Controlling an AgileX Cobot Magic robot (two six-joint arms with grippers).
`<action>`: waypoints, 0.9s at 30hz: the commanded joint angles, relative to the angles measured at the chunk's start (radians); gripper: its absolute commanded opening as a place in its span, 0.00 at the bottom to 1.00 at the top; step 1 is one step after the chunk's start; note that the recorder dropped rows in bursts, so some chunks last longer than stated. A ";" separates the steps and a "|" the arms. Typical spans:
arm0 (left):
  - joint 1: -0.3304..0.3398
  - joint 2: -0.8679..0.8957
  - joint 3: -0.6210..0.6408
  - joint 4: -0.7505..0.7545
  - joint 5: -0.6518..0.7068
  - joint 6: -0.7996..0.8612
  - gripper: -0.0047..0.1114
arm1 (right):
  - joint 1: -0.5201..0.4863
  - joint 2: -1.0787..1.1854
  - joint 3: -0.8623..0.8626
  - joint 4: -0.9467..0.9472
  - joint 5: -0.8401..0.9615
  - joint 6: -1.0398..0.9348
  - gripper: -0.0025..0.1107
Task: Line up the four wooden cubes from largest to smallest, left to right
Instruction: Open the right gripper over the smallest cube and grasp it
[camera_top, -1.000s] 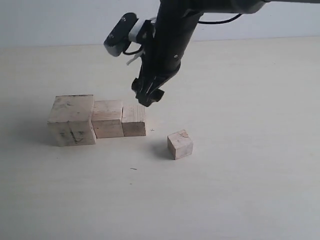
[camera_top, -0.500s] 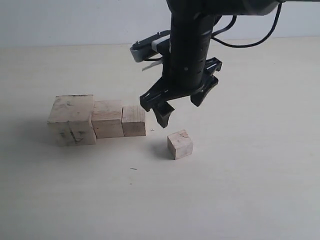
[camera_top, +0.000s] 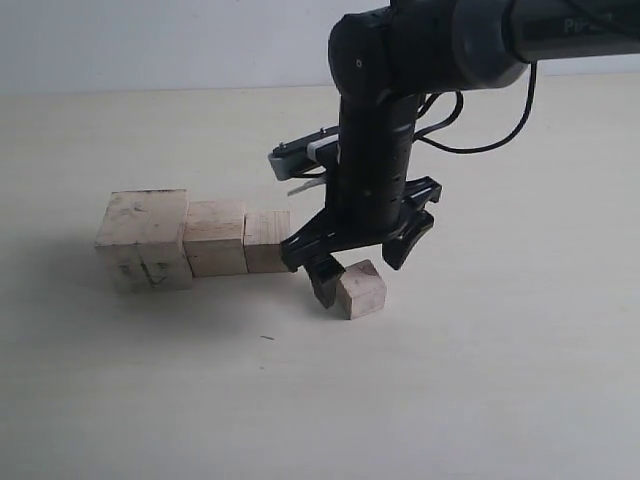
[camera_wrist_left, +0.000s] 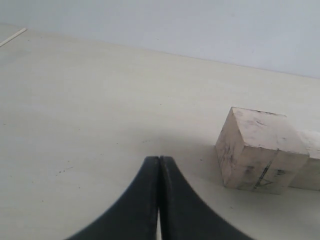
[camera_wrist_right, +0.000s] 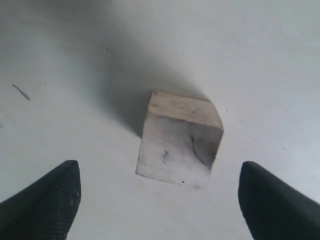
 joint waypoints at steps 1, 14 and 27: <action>-0.006 -0.006 0.004 -0.002 -0.005 0.004 0.04 | 0.001 0.036 0.005 0.022 -0.017 0.001 0.73; -0.006 -0.006 0.004 -0.002 -0.005 0.004 0.04 | 0.001 0.069 0.005 -0.053 -0.037 0.071 0.50; -0.006 -0.006 0.004 -0.002 -0.005 0.004 0.04 | -0.011 0.069 -0.134 -0.213 -0.070 -0.245 0.02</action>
